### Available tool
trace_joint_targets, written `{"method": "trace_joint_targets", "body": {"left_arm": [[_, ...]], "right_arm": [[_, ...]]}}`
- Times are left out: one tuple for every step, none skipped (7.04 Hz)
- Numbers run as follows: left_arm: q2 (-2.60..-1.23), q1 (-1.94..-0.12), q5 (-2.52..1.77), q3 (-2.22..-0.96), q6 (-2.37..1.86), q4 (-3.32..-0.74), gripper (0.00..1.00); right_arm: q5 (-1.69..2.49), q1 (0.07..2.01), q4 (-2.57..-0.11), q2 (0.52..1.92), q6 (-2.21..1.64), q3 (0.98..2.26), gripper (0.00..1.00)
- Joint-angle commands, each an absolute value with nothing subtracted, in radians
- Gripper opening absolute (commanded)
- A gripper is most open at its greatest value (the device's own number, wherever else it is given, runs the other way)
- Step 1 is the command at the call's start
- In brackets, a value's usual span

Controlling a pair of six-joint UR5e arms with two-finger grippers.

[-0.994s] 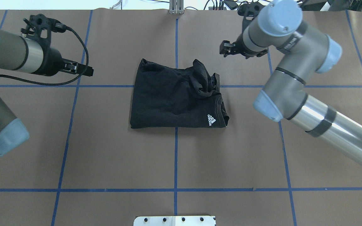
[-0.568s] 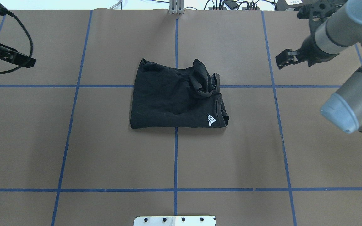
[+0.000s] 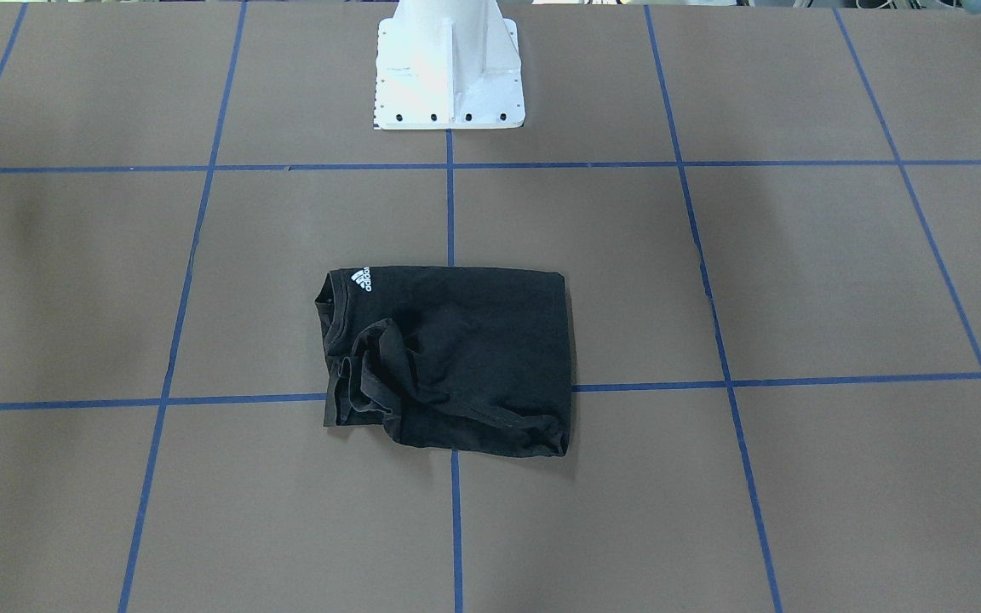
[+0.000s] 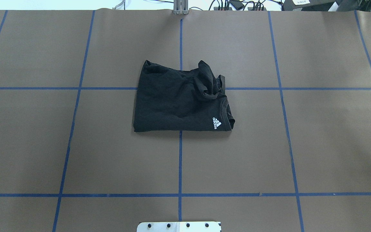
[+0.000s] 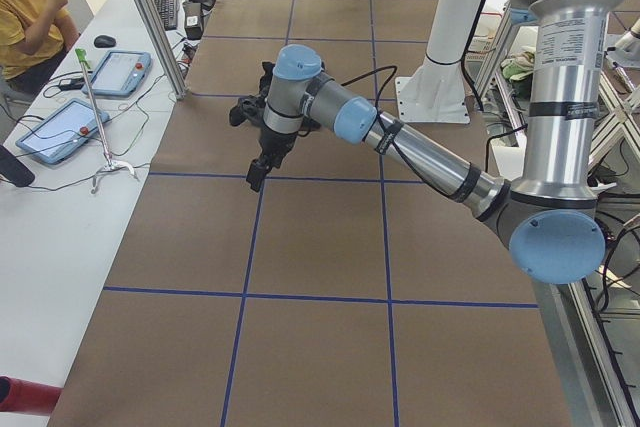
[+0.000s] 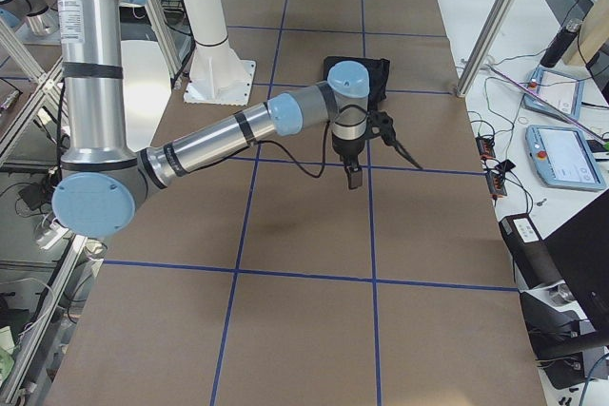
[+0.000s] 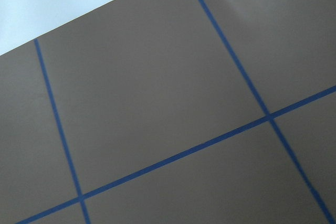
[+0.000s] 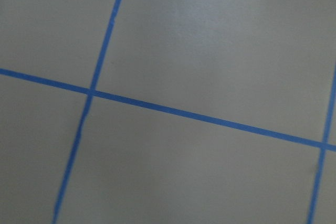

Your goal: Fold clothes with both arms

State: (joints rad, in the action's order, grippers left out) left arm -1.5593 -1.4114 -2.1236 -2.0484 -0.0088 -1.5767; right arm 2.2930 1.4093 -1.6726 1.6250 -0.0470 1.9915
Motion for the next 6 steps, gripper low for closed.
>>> {"method": "trace_joint_targets", "body": {"left_arm": [[-1.542,-1.489,-2.128,-1.910,0.061,-1.574,1.00],[-1.534,-1.499,-2.131,-1.864,0.063,-1.580,1.00],[-1.493,-1.500,-2.157,-1.864,0.063,-1.589,1.00],[-1.450,-1.535,-2.254,-1.873,0.090,-1.597,1.00],[-1.384,-1.573,-2.313,-1.864,0.215,-1.633,1.00],[-1.373,-1.622,-2.350,-1.876,0.235,-1.626,1.00]], "right_arm": [[2.327,1.541,-1.672,1.793,0.118,1.933,1.00],[2.326,1.561,-1.672,1.846,0.123,1.933,1.00],[2.318,1.583,-1.672,1.865,0.121,1.916,1.00],[2.318,1.621,-1.671,1.868,0.123,1.905,1.00],[2.315,1.629,-1.669,1.873,0.121,1.896,1.00],[2.322,1.631,-1.674,1.864,0.106,1.888,1.00]]}}
